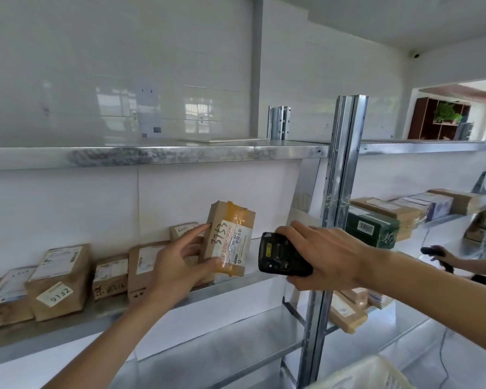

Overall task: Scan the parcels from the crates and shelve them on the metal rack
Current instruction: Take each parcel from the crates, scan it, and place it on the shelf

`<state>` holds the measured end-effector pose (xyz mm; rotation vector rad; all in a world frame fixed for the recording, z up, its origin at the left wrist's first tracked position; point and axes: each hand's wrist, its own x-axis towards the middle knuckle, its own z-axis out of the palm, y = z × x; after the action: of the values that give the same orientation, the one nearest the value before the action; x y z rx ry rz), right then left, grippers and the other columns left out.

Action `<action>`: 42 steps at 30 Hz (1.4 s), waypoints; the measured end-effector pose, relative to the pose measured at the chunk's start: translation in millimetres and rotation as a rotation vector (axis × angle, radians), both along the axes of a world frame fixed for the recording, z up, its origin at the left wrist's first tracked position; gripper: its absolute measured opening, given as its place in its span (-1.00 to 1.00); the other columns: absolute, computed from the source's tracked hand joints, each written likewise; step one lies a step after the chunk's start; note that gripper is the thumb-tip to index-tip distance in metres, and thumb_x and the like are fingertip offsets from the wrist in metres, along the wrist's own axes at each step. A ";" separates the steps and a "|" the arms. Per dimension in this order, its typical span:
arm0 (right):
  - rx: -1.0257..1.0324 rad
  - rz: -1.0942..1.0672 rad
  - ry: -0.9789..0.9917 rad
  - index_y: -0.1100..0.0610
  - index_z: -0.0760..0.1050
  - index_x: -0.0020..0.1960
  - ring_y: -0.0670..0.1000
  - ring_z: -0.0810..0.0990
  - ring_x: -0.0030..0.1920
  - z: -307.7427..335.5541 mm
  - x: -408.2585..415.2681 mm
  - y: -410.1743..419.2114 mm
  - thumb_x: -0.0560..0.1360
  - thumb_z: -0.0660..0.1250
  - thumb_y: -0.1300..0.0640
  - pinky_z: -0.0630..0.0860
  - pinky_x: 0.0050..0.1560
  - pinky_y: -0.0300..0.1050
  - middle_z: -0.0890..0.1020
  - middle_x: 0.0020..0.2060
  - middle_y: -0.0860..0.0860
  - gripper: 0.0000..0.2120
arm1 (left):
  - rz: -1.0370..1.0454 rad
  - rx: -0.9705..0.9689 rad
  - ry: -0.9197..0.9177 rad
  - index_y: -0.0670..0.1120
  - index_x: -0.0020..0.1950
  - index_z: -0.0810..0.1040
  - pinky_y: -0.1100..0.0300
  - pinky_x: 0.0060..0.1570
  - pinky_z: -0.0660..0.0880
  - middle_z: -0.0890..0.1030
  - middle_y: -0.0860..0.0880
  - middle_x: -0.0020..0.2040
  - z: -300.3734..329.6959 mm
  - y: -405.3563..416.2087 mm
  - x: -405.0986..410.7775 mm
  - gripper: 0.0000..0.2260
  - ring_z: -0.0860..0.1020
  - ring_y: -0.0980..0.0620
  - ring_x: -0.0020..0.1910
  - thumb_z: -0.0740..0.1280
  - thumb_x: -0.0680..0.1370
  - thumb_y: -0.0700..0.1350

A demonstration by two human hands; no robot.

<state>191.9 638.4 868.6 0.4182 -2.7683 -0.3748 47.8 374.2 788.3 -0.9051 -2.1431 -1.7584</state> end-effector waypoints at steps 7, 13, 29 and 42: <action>0.106 -0.030 0.058 0.05 0.14 0.53 0.04 0.58 0.02 5.3 -4.5 33.2 0.50 0.28 -0.29 0.42 -0.23 -0.16 0.45 0.15 -0.01 -0.26 | 0.085 -0.050 0.034 0.19 0.37 0.55 0.27 -0.02 0.64 0.72 0.17 0.04 -4.4 28.7 3.2 -0.35 0.66 0.22 0.00 0.64 0.36 -0.21; 0.131 -0.032 0.066 0.04 0.14 0.52 0.03 0.57 0.01 6.2 -8.4 45.9 0.51 0.24 -0.29 0.38 -0.28 -0.17 0.43 0.15 -0.01 -0.28 | 0.101 -0.055 0.054 0.25 0.33 0.52 0.26 -0.03 0.65 0.71 0.15 0.09 -0.6 37.6 4.0 -0.33 0.66 0.21 0.02 0.64 0.34 -0.21; 0.155 -0.036 0.059 0.05 0.17 0.50 0.03 0.58 -0.03 5.5 -24.6 52.8 0.53 0.24 -0.28 0.37 -0.29 -0.18 0.43 0.12 0.00 -0.31 | 0.108 -0.070 0.064 0.26 0.32 0.53 0.34 -0.05 0.61 0.65 0.19 0.18 5.1 37.5 -7.1 -0.35 0.62 0.23 0.05 0.64 0.35 -0.17; -0.227 -0.027 -0.021 -0.08 0.13 0.53 -0.07 0.51 0.08 -6.4 -48.6 35.6 0.47 0.49 -0.12 0.44 -0.03 -0.22 0.45 0.26 -0.13 -0.22 | 0.031 -0.002 -0.128 0.29 0.33 0.54 0.20 -0.04 0.66 0.69 0.29 0.00 3.5 37.6 -15.4 -0.40 0.66 0.18 0.05 0.63 0.38 -0.10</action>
<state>143.3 674.0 862.3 0.3306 -2.7971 -0.0609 32.4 411.8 791.8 -0.7740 -2.2242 -1.8460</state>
